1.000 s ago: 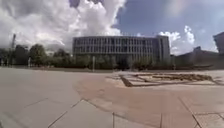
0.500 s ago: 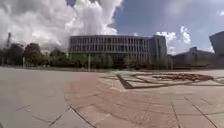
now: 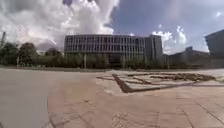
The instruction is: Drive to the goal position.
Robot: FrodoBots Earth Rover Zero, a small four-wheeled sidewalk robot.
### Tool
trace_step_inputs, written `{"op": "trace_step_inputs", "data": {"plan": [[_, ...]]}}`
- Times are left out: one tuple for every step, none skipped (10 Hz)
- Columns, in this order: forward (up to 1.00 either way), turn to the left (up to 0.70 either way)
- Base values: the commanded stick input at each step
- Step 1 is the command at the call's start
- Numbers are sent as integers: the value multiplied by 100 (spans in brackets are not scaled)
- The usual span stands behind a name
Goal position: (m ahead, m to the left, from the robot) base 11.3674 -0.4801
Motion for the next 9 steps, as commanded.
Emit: {"op": "trace_step_inputs", "data": {"plan": [[100, 0], [100, 0], [100, 0], [100, 0], [100, 0], [100, 0], [100, 0], [100, 0], [100, 0]]}}
